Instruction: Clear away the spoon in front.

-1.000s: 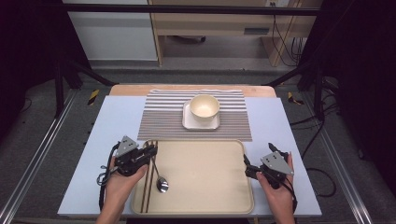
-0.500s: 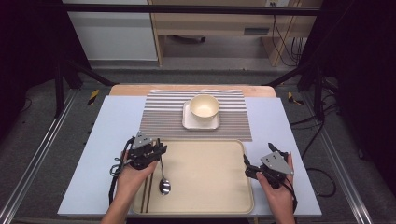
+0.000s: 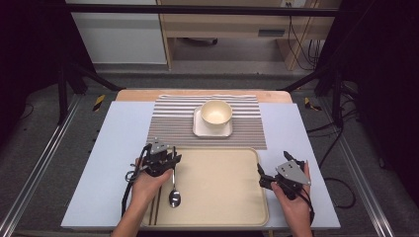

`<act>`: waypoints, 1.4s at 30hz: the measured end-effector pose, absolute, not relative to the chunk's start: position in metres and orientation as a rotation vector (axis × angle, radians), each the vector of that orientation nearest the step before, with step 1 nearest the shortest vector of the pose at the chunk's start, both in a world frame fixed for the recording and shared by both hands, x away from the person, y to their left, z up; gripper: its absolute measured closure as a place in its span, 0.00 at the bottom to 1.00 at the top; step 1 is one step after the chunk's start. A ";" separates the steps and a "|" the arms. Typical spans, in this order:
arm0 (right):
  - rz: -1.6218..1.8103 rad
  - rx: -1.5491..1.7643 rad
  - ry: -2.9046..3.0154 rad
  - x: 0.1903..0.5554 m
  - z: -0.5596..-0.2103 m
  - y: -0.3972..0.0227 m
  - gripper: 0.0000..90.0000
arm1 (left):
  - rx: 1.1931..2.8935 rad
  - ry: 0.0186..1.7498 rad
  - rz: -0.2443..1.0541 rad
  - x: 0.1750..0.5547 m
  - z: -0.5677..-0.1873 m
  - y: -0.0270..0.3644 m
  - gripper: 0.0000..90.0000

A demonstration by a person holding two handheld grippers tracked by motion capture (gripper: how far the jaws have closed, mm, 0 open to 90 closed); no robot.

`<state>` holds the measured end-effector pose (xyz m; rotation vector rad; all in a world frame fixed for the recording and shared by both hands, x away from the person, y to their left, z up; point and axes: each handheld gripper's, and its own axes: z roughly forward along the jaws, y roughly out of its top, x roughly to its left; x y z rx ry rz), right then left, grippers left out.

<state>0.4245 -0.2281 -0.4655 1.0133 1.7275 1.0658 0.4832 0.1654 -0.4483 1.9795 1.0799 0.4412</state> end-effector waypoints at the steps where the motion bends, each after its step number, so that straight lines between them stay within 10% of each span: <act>1: 1.067 1.013 1.727 0.424 -0.465 -0.228 0.06 | 1.985 1.083 0.439 0.484 -0.449 0.165 0.82; 18: 1.066 1.008 1.736 0.424 -0.466 -0.227 0.06 | 2.065 1.101 0.473 0.489 -0.457 0.166 0.80; 42: 1.067 1.003 1.742 0.425 -0.466 -0.227 0.06 | 2.017 1.104 0.567 0.492 -0.448 0.160 0.49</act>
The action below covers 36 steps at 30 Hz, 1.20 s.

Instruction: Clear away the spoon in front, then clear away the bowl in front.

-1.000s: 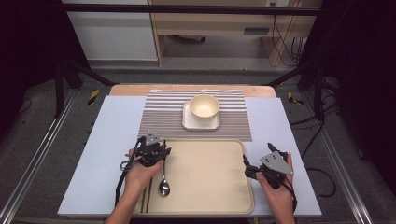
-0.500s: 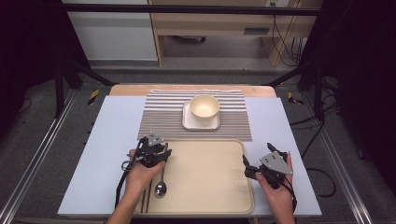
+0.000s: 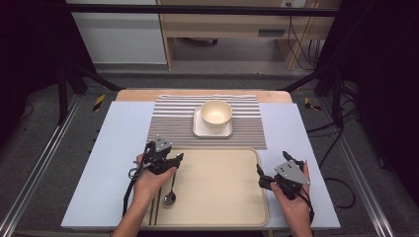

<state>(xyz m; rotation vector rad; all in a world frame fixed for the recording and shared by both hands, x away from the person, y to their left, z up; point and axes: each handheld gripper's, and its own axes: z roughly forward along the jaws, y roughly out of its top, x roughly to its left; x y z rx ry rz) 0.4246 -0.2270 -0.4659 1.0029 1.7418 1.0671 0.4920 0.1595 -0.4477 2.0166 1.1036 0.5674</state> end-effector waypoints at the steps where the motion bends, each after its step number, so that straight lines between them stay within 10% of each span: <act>1: 1.067 1.004 1.743 0.425 -0.466 -0.227 0.06 | 2.017 1.104 0.567 0.492 -0.448 0.160 0.47; 17: 1.074 1.011 1.741 0.425 -0.466 -0.228 0.06 | 1.934 0.962 0.566 0.501 -0.428 0.137 0.22; 36: 1.082 0.997 1.743 0.425 -0.465 -0.227 0.06 | 1.949 0.888 0.583 0.551 -0.401 0.093 0.16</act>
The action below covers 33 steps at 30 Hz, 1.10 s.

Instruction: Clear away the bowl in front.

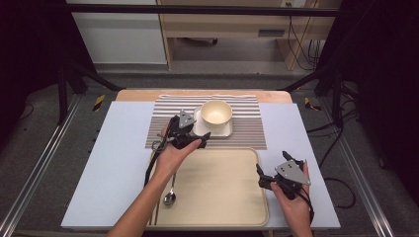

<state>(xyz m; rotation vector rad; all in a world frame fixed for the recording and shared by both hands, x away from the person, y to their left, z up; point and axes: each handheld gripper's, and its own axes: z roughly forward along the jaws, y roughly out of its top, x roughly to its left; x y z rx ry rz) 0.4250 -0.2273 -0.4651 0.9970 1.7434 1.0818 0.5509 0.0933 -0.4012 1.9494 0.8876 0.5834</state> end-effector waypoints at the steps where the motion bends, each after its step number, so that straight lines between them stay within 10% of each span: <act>1: 1.084 0.999 1.742 0.425 -0.465 -0.228 0.06 | 1.944 0.888 0.581 0.556 -0.400 0.091 0.16; 33: 1.082 1.005 1.737 0.426 -0.464 -0.227 0.05 | 1.845 1.063 0.739 0.623 -0.392 0.069 0.27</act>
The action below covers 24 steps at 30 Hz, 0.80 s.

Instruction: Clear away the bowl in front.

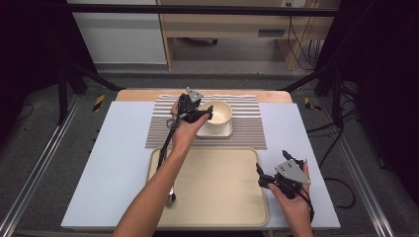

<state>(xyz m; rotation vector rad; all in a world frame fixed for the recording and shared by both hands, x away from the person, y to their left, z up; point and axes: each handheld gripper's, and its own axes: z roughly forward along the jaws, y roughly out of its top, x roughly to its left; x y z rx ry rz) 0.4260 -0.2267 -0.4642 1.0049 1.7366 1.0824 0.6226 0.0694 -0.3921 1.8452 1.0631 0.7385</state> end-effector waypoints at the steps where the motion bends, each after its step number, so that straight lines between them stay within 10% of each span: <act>1: 1.083 1.006 1.734 0.426 -0.464 -0.227 0.05 | 1.845 1.068 0.743 0.623 -0.391 0.069 0.27; 24: 1.088 1.009 1.736 0.426 -0.463 -0.228 0.06 | 1.892 1.156 0.768 0.640 -0.418 0.057 0.42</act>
